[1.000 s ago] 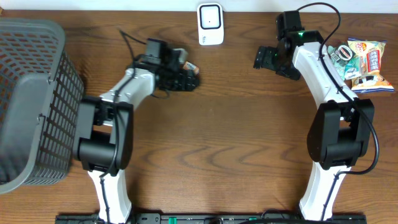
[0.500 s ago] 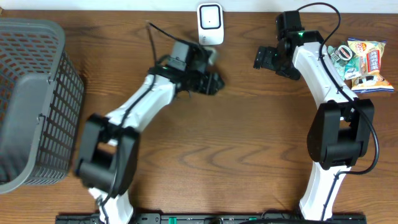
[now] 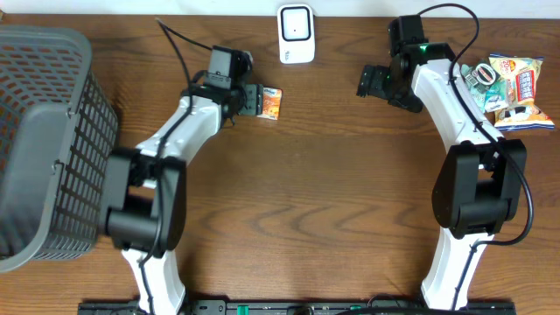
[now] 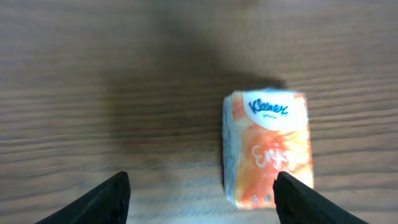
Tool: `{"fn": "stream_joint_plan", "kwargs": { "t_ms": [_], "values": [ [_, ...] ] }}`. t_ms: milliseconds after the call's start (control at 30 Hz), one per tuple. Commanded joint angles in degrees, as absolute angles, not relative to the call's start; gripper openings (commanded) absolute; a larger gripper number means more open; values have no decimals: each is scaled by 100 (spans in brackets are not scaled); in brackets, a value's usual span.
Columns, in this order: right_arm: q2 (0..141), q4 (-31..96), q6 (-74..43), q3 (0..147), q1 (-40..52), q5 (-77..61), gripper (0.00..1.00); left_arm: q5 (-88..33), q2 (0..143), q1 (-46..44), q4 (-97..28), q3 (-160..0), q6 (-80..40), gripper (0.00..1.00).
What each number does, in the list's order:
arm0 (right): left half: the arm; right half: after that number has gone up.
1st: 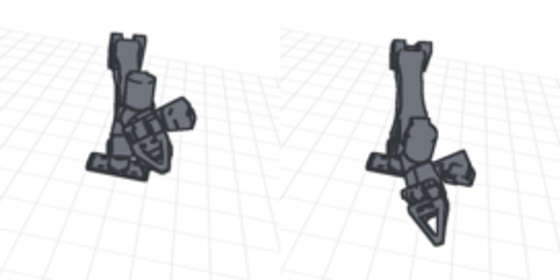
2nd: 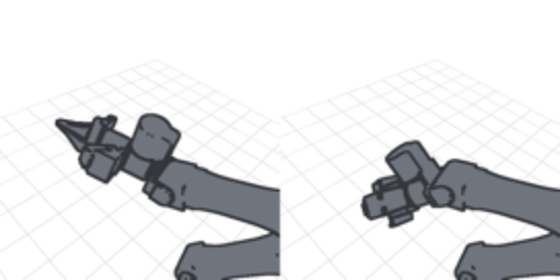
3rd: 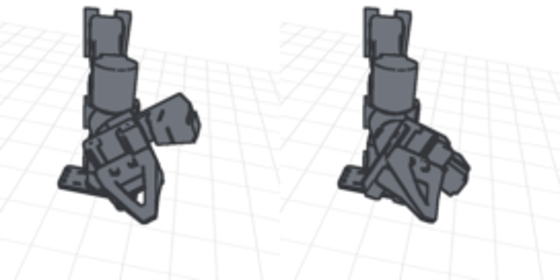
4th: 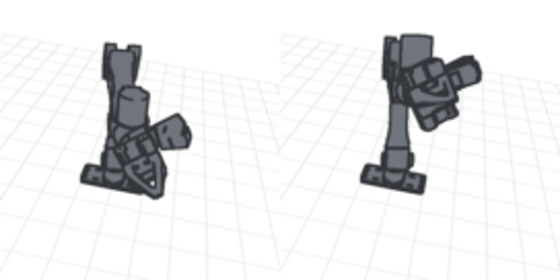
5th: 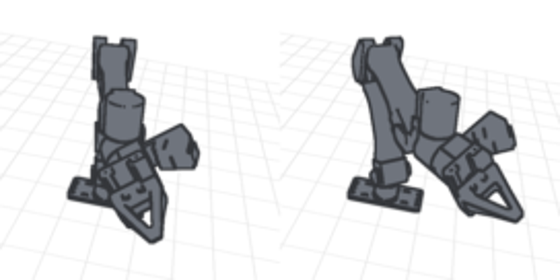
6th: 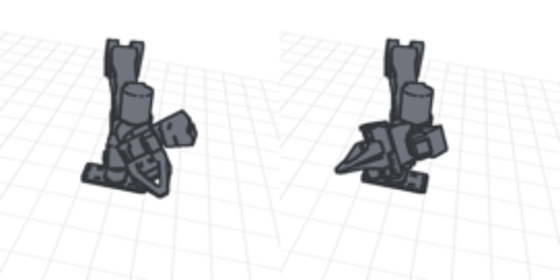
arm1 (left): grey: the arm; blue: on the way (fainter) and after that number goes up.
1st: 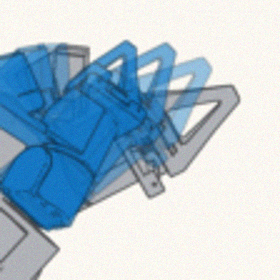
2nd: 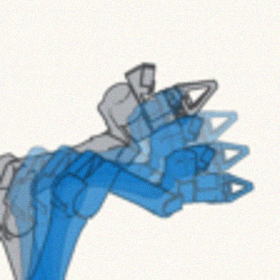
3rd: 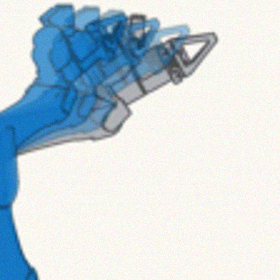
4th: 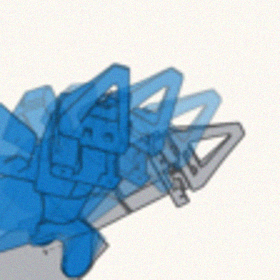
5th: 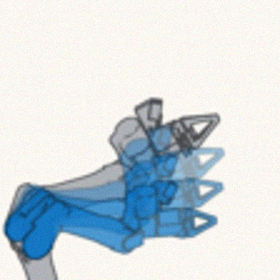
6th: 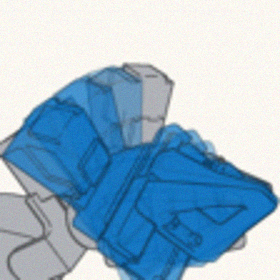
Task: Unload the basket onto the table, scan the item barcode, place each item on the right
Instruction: 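Carry the orange Kleenex pack right and release it at table centre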
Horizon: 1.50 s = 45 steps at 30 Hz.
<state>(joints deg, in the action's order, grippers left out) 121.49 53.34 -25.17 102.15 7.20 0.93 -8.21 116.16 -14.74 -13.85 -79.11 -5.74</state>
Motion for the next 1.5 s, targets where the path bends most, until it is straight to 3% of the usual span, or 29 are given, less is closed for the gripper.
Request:
{"fn": "stream_joint_plan", "kwargs": {
  "t_ms": [0,267,600,767,900,1033,1300,1367,1400,1433,1467],
  "values": [
    [12221,5356,-2460,10208,727,156,99,-1288,11924,-1494,-1127,-7940,-709,73],
    [12221,5356,-2460,10208,727,156,99,-1472,12057,-1507,-755,-7940,-1280,76],
    [12221,5356,-2460,10208,727,156,99,-1739,12154,-1730,-847,-7898,-1280,71],
    [12221,5356,-2460,10208,727,156,99,-1763,12261,-1789,-921,-7898,-1389,44],
    [12221,5356,-2460,10208,727,156,99,-2386,12261,-1914,-930,-7898,-1382,31],
    [12221,5356,-2460,10208,727,156,99,-2687,12261,-2137,-954,-7898,-1387,8],
    [12221,5356,-2460,10208,727,156,99,-2867,12025,-3170,-952,-8023,-1387,8],
    [12221,5356,-2460,10208,727,156,99,-2414,11887,-3328,-952,-8099,-1529,8],
    [12221,5356,-2460,10208,727,156,99,-2060,11813,-3374,-952,-8110,-1653,17],
    [12221,5358,-2460,10208,727,156,99,-1673,11732,-3406,-954,-8112,-1747,33],
    [12221,5356,-2460,10208,727,156,99,-1122,11587,-3415,-978,-8112,-1798,40]
  ]
}}
